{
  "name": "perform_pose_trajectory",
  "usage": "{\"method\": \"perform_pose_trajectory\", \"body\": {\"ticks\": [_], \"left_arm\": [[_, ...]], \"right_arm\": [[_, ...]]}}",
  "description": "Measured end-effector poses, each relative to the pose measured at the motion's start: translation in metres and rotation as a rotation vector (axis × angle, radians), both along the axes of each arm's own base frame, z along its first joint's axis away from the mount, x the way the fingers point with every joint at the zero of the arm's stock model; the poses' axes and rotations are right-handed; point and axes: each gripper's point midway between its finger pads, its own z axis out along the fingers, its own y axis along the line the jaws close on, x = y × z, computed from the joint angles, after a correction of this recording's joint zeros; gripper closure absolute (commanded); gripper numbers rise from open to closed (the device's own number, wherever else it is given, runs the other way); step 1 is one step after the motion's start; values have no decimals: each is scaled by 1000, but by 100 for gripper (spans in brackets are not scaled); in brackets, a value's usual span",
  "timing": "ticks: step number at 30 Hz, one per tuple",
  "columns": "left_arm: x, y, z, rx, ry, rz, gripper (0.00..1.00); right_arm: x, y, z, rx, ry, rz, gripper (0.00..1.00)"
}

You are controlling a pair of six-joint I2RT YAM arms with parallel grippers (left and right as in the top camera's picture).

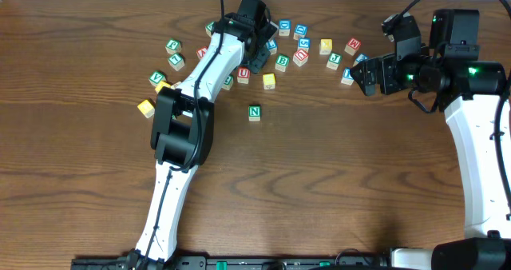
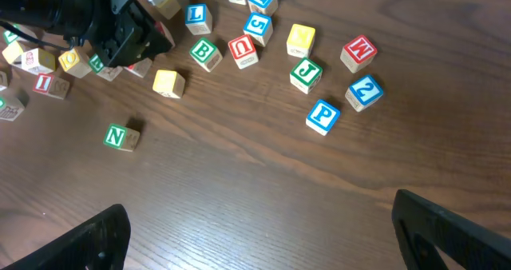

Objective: Spell out NEURIPS
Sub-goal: 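Lower the left gripper around the red-lettered E block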

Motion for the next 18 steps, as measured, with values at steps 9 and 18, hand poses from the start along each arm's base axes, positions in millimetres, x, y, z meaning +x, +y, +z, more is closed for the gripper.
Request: {"method": "perform_pose_trajectory", "body": {"ticks": [9, 18], "left_arm": [[-4, 2, -2, 0, 22, 20, 61], [-4, 2, -2, -9, 26, 42, 65]], "right_arm": [[0, 0, 0, 0, 0, 0, 1], [0, 0, 0, 0, 0, 0, 1]]}}
